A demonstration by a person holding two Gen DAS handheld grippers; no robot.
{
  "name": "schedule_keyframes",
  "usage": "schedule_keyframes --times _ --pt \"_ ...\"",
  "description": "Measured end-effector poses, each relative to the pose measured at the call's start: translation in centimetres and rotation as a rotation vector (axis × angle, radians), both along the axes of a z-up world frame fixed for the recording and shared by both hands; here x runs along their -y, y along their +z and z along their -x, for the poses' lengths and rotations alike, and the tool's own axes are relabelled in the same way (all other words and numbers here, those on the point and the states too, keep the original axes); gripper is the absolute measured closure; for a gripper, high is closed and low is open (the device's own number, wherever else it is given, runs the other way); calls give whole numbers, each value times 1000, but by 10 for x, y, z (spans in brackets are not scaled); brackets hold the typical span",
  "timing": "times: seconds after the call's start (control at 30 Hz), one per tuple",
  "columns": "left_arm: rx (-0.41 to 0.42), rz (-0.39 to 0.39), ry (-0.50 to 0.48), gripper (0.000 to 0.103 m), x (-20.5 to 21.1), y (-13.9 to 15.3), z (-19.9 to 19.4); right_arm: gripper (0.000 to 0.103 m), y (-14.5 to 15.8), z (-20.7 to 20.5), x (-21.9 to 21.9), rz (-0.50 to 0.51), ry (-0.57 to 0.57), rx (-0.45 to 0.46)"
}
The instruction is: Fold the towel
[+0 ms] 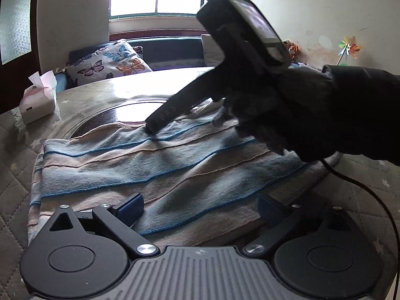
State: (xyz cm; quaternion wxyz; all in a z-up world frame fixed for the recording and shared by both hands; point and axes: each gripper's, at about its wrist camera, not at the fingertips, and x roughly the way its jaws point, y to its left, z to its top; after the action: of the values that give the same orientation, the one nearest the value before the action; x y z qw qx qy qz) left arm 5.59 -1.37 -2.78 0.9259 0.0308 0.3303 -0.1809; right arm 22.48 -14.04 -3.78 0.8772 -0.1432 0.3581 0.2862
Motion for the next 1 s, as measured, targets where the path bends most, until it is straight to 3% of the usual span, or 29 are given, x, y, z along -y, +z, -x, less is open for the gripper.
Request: schedule_keyframes --times 0.27,0.53,0.83,1.0 --pt "-3 11 0 0 -1 -1 0 27 12 -7 4 14 -32 34" --pt "-5 8 8 0 -1 -1 -1 21 29 35 58 27 -45 82" --pt "-4 -11 16 0 1 -2 -2 21 7 41 126 -23 -215 27" --pt "-5 -13 17 0 1 -2 -2 24 9 45 155 -60 -284 30"
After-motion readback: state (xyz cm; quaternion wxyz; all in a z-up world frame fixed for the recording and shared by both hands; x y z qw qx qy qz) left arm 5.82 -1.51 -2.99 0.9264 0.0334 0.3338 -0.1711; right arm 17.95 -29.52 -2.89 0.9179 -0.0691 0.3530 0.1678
